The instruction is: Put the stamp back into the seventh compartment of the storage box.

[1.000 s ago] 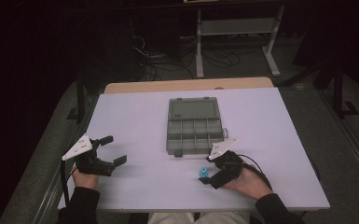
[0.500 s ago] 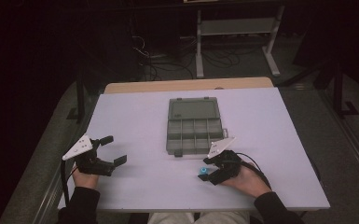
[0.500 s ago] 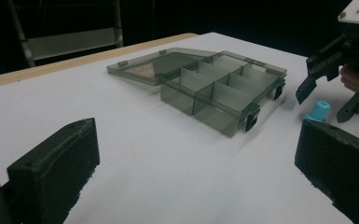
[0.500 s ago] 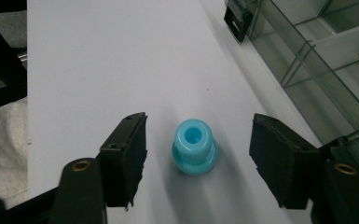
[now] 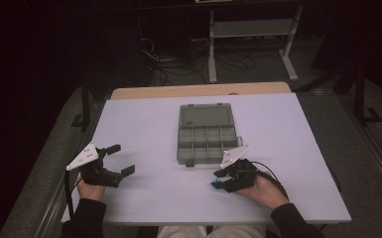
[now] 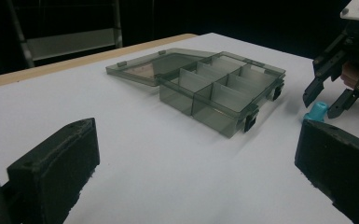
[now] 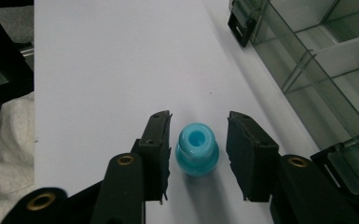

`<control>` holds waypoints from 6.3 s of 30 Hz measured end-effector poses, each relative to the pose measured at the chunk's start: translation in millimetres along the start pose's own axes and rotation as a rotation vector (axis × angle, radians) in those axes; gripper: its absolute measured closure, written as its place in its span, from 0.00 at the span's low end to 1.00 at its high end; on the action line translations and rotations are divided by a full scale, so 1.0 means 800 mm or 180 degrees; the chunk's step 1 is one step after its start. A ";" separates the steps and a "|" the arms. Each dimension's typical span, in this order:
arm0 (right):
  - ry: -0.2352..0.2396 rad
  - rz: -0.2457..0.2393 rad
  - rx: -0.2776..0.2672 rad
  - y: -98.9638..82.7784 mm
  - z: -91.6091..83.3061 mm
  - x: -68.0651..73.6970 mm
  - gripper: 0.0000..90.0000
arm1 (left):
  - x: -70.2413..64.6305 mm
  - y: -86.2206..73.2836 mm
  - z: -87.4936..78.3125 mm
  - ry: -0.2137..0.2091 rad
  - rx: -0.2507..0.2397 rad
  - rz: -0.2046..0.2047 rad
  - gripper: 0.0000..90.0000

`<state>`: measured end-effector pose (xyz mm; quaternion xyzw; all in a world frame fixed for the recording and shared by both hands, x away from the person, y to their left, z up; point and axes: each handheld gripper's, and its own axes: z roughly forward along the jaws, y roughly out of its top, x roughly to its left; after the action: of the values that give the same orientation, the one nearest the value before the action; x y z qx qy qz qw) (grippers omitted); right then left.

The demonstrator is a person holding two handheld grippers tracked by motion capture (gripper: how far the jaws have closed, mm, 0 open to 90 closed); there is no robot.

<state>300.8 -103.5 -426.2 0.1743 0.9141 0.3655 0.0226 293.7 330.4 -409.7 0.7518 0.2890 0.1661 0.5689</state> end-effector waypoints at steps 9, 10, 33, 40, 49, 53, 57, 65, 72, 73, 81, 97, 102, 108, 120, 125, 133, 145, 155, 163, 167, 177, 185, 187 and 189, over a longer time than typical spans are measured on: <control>0.0007 -0.0018 0.0033 0.000 0.002 0.001 0.78 | 0.000 0.000 0.000 -0.0002 0.0000 0.0001 0.00; -0.0007 -0.0028 0.0042 0.000 0.002 0.001 0.78 | 0.000 0.000 0.000 0.0000 0.0000 0.0004 0.00; -0.0048 -0.0032 -0.0119 0.011 -0.018 0.002 0.79 | 0.000 0.000 -0.001 0.0002 -0.0014 0.0001 0.00; -0.0056 -0.0026 -0.0170 0.015 -0.027 -0.002 0.80 | 0.001 0.000 -0.001 0.0007 -0.0013 0.0001 0.00; -0.0120 -0.0021 -0.0214 0.023 -0.044 -0.005 0.79 | 0.001 0.000 -0.001 0.0011 -0.0010 0.0000 0.00; -0.0136 0.0004 -0.0269 0.026 -0.053 -0.008 0.80 | 0.001 0.000 -0.001 0.0009 -0.0010 0.0000 0.00; -0.0138 0.0001 -0.0288 0.029 -0.059 -0.010 0.80 | 0.001 0.000 -0.001 0.0008 -0.0008 -0.0003 0.00; -0.0135 -0.0007 -0.0290 0.037 -0.066 -0.015 0.79 | 0.001 0.000 -0.001 0.0008 -0.0014 -0.0004 0.00; -0.0128 -0.0022 -0.0266 0.044 -0.070 -0.019 0.79 | 0.001 0.000 -0.001 0.0005 -0.0011 -0.0001 0.00; -0.0127 -0.0017 -0.0269 0.045 -0.070 -0.019 0.79 | 0.001 0.000 -0.001 0.0006 -0.0010 0.0001 0.00; -0.0133 -0.0015 -0.0262 0.052 -0.074 -0.027 0.79 | 0.001 0.000 -0.001 0.0005 -0.0011 -0.0004 0.00; -0.0167 -0.0023 -0.0226 0.066 -0.073 -0.041 0.79 | 0.001 0.000 -0.001 0.0007 -0.0009 -0.0009 0.00; -0.0174 -0.0027 -0.0220 0.071 -0.073 -0.044 0.79 | 0.002 0.000 -0.001 0.0007 -0.0013 -0.0001 0.00; -0.0186 -0.0014 -0.0203 0.074 -0.072 -0.049 0.80 | 0.002 0.000 -0.001 0.0007 -0.0011 -0.0003 0.00; -0.0213 0.0016 -0.0158 0.080 -0.065 -0.062 0.80 | 0.002 0.000 -0.001 0.0005 -0.0013 -0.0010 0.00; -0.0226 0.0028 -0.0151 0.084 -0.064 -0.068 0.79 | 0.002 0.000 -0.001 0.0005 -0.0014 -0.0015 0.00; -0.0255 0.0047 -0.0147 0.085 -0.059 -0.075 0.79 | 0.002 0.000 -0.001 0.0002 -0.0010 -0.0012 0.00; -0.0271 0.0080 -0.0131 0.089 -0.055 -0.088 0.79 | 0.002 0.000 -0.001 -0.0001 -0.0016 -0.0010 0.00; -0.0293 0.0145 -0.0082 0.086 -0.044 -0.099 0.79 | 0.002 0.000 -0.001 0.0000 -0.0012 -0.0013 0.00; -0.0305 0.0196 -0.0055 0.082 -0.038 -0.109 0.79 | 0.002 0.000 -0.001 0.0000 -0.0011 -0.0009 0.00; -0.0300 0.0218 -0.0041 0.081 -0.035 -0.110 0.79 | 0.002 0.000 -0.001 -0.0001 -0.0010 -0.0006 0.00; -0.0286 0.0222 0.0042 0.079 -0.025 -0.114 0.79 | 0.002 0.000 -0.001 -0.0001 -0.0011 -0.0009 0.00; -0.0247 0.0215 0.0103 0.073 -0.014 -0.113 0.79 | 0.002 0.000 -0.001 -0.0002 -0.0011 -0.0009 0.00; -0.0243 0.0224 0.0104 0.072 -0.012 -0.113 0.79 | 0.002 0.000 -0.001 0.0000 -0.0008 -0.0009 0.00; -0.0239 0.0216 0.0117 0.071 -0.010 -0.113 0.80 | 0.002 0.000 -0.001 -0.0001 -0.0009 -0.0009 0.00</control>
<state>401.1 -101.2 -389.9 0.2192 0.9127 0.3424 0.0413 294.7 332.1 -409.8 0.7506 0.2898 0.1656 0.5703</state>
